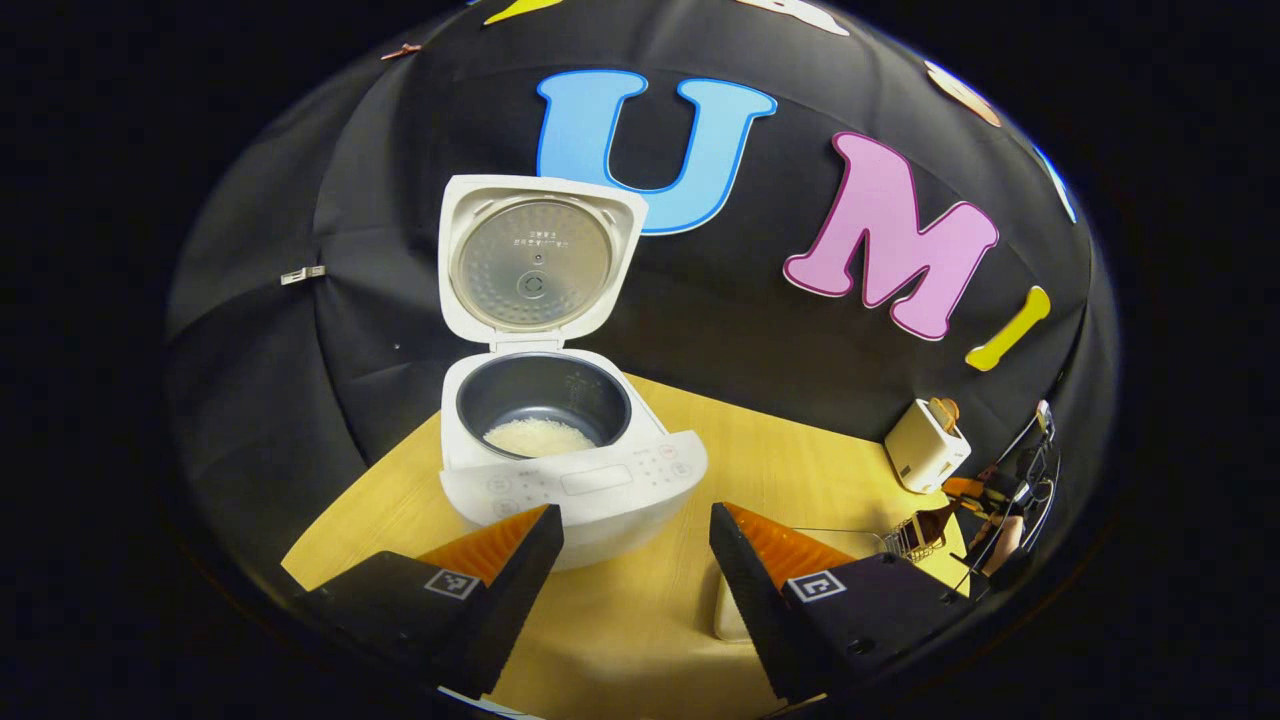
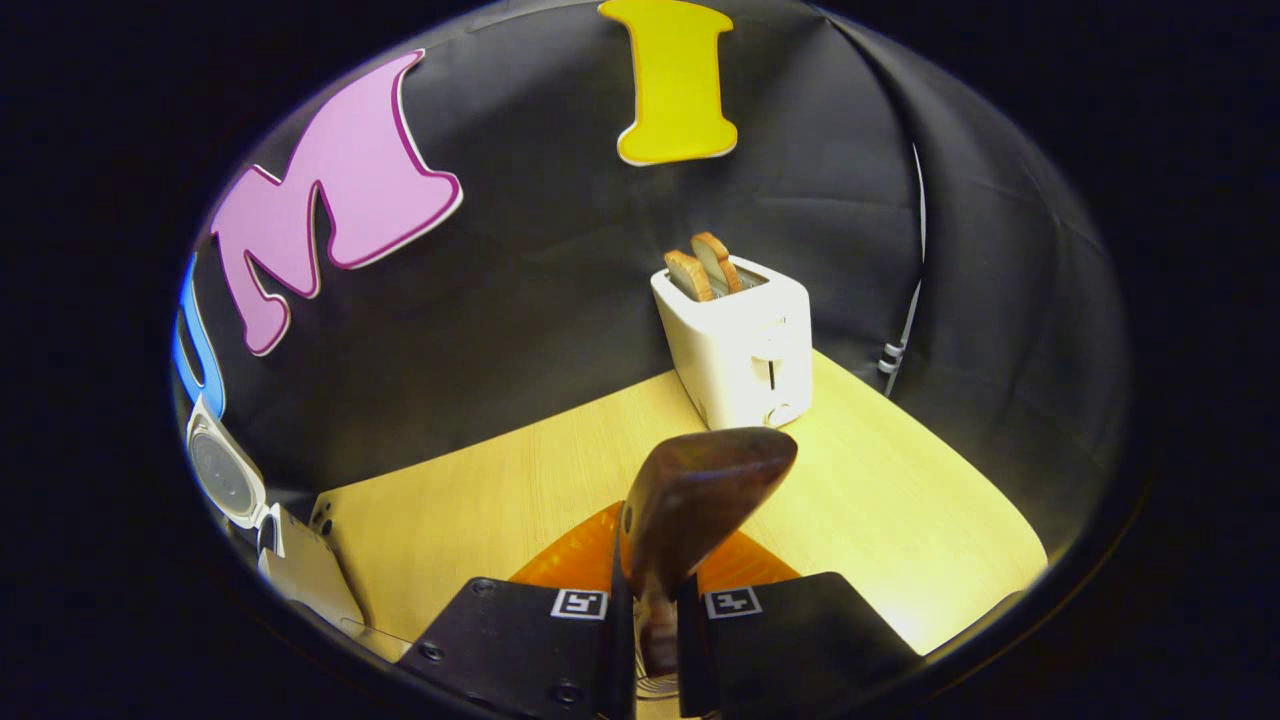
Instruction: Close the left gripper, press the button to open the rice cooker; take a wooden spoon from the chopstick holder with the right hand, scoop a spoonful of rice and pour it into the rice cooker, then put the wooden spoon back into the chopstick holder.
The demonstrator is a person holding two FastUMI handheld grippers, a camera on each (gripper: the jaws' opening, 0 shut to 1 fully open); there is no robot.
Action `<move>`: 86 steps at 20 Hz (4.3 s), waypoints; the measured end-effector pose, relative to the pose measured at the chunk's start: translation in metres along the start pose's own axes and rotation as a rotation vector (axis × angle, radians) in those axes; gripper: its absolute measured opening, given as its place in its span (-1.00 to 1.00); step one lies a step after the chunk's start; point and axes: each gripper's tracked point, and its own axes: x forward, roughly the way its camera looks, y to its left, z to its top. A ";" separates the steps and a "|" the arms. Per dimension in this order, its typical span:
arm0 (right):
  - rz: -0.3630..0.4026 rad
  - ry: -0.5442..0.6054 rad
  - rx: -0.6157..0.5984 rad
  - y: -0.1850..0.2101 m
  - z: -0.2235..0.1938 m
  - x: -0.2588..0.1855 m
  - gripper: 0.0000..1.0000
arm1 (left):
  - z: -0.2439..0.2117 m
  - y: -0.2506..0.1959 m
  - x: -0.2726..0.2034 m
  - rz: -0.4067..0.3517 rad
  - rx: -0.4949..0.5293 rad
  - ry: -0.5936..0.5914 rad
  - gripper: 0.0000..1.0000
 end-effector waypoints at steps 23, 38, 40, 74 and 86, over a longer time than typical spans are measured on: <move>-0.257 -0.054 -0.173 -0.086 -0.017 -0.173 0.98 | 0.318 0.062 0.044 0.070 0.109 -0.425 0.89; -0.241 -0.026 -0.157 -0.044 -0.035 -0.253 0.97 | 0.344 0.142 0.176 0.113 0.186 -0.310 0.89; -0.226 -0.025 -0.134 -0.035 -0.037 -0.250 0.97 | 0.338 0.143 0.176 0.089 0.159 -0.290 0.86; 0.119 0.121 -0.230 0.026 -0.138 -0.206 0.98 | 0.052 0.066 0.152 0.103 0.208 -0.058 0.93; 0.126 0.065 -0.273 0.074 -0.134 -0.235 0.98 | 0.066 0.053 0.140 0.005 0.284 -0.039 0.97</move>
